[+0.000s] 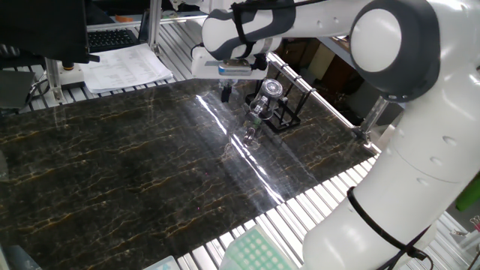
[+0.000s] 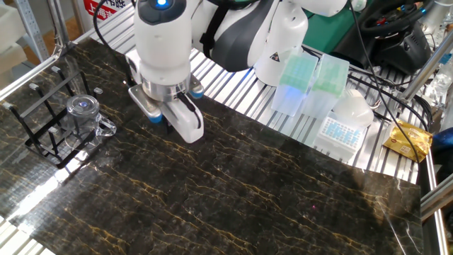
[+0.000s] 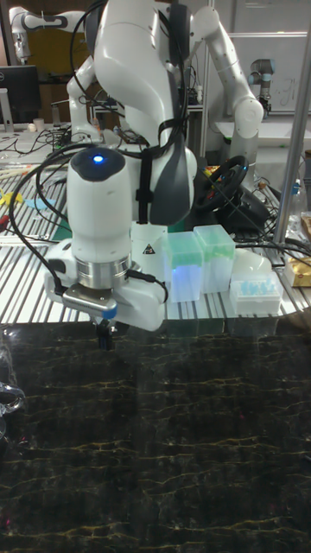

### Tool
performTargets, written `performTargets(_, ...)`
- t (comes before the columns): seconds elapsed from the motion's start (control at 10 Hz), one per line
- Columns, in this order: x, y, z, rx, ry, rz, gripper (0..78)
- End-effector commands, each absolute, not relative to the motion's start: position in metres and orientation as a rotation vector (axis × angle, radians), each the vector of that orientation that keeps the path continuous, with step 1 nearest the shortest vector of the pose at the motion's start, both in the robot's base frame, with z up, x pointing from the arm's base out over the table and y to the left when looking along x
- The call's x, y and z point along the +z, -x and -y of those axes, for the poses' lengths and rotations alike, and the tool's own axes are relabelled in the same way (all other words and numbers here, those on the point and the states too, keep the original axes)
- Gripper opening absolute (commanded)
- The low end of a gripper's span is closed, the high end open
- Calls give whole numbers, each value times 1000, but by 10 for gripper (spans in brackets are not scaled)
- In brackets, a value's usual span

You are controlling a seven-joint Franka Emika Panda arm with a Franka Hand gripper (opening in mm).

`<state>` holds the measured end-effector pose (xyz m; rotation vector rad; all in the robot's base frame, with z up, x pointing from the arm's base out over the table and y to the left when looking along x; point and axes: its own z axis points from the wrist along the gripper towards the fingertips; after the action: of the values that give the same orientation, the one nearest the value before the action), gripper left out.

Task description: Take the cup off the cup rack

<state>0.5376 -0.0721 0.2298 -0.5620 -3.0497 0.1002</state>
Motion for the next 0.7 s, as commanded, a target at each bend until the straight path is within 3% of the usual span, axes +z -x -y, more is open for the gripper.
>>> performTargets(0.1, 224, -546, 86, 144, 690, 3051, 0)
performTargets(0.7, 200, -557, 157, 161, 1024, 3009, 0)
